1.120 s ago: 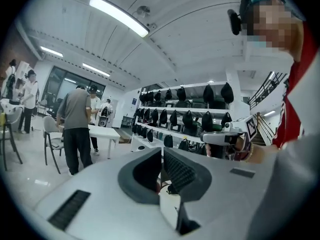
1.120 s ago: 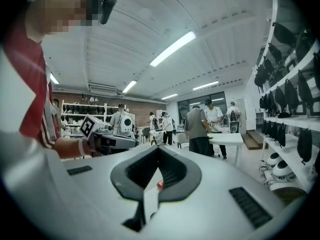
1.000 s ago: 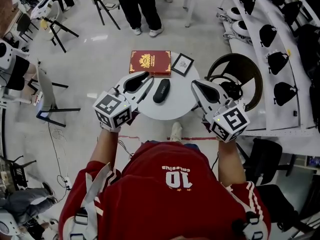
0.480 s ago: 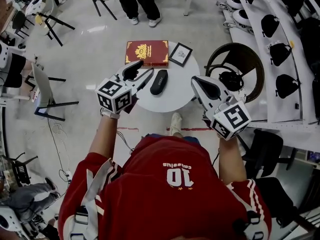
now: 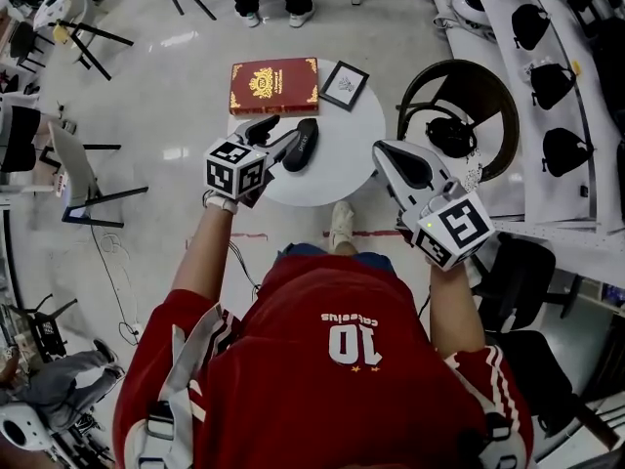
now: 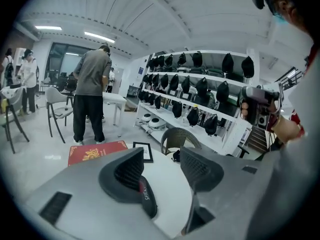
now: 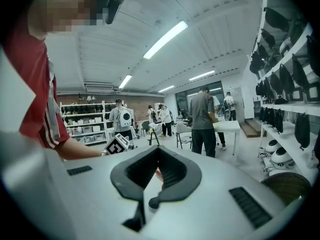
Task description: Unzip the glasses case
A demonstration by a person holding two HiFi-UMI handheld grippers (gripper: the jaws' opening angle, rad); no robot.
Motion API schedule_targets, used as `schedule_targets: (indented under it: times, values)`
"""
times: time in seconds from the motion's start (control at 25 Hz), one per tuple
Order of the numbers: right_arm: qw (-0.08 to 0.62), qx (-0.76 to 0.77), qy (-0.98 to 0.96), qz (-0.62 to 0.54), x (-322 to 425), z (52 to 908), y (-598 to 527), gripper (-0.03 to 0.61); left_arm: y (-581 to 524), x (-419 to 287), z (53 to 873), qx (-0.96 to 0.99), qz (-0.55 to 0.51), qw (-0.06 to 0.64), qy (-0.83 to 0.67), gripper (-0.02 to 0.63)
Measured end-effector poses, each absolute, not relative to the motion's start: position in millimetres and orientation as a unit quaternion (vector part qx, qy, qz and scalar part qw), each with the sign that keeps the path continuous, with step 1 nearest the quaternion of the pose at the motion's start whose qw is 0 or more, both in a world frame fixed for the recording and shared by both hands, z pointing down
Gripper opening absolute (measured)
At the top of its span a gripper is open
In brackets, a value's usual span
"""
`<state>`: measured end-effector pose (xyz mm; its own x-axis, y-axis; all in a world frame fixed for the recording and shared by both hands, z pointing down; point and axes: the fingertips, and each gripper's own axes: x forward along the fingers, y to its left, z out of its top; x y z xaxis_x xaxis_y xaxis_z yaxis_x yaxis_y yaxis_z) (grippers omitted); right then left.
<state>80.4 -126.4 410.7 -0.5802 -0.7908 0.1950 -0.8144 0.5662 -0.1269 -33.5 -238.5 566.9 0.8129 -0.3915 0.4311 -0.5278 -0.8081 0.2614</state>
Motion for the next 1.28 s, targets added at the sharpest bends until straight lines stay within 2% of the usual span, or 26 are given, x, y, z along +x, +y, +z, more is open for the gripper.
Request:
schedule_targets:
  times: [0.36, 0.8, 1.2, 1.28]
  values:
    - [0.072, 0.443, -0.887, 0.111, 93, 425, -134, 0.012, -254, -26, 658, 0.905, 0.258, 0.238, -0.240, 0.230]
    - [0.091, 0.430, -0.889, 0.127, 105, 446, -148, 0.012, -262, -23, 744, 0.874, 0.358, 0.241, -0.225, 0.230]
    - [0.104, 0.418, -0.890, 0.148, 111, 467, -156, 0.012, -269, -24, 788, 0.852, 0.384, 0.277, -0.225, 0.230]
    - [0.105, 0.417, -0.890, 0.151, 112, 471, -157, 0.012, -270, -21, 791, 0.851, 0.382, 0.284, -0.222, 0.259]
